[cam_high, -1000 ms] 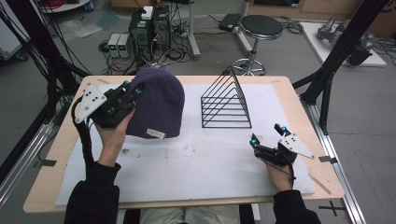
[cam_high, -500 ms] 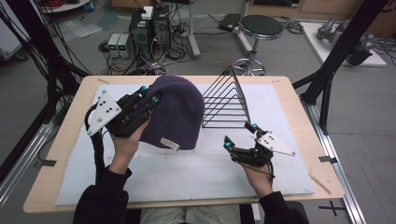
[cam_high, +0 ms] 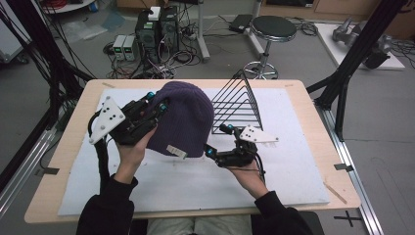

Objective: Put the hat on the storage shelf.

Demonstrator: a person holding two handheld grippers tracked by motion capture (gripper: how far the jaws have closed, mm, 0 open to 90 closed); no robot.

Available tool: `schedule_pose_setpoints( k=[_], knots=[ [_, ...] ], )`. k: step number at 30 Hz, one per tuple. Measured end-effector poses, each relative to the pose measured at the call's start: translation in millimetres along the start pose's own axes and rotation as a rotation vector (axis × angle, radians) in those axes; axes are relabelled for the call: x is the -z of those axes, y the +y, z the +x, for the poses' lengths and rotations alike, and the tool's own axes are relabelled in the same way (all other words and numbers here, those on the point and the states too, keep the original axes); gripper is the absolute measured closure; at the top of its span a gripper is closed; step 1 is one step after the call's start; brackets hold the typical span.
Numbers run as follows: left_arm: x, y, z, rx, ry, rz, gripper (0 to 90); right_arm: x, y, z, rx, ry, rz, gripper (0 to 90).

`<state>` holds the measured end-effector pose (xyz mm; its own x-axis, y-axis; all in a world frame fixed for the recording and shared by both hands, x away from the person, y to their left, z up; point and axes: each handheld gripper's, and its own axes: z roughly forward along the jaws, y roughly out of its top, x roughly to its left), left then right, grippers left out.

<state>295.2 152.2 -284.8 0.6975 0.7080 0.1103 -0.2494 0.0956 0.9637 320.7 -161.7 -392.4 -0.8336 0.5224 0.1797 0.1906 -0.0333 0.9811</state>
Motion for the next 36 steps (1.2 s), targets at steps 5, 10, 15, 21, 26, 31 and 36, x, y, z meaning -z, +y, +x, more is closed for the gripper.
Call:
schedule_pose_setpoints(
  k=[5, 10, 15, 21, 26, 31, 36],
  knots=[
    [-1.1, -1.2, -0.4, 0.001, -0.011, 0.003, 74.2, -12.8, 2.5, -5.0, -0.015, 0.063, 0.043, 6.3],
    [-2.8, -3.3, -0.6, -0.005, -0.018, 0.007, 74.2, -22.4, 6.7, -11.1, -0.063, 0.117, 0.097, 30.4],
    [-3.8, -6.6, 1.4, -0.005, -0.013, 0.015, 74.2, -17.4, 12.7, -12.9, -0.046, 0.146, 0.123, 75.6],
    [-1.6, -8.8, 4.7, -0.037, -0.022, -0.008, 74.3, -10.3, 18.5, -17.3, -0.024, 0.149, 0.109, 80.2],
    [0.0, -7.8, 9.6, -0.052, -0.003, -0.007, 74.3, -10.3, 24.1, -21.1, -0.001, 0.138, 0.104, 80.2],
    [-0.3, -8.1, 20.2, -0.031, 0.023, -0.031, 74.4, -22.2, 37.1, -26.3, 0.015, 0.135, 0.114, 80.1],
    [-7.3, -11.8, 37.8, 0.016, 0.051, -0.055, 74.5, -31.7, 55.2, -38.9, 0.035, 0.110, 0.106, 79.9]
  ],
)
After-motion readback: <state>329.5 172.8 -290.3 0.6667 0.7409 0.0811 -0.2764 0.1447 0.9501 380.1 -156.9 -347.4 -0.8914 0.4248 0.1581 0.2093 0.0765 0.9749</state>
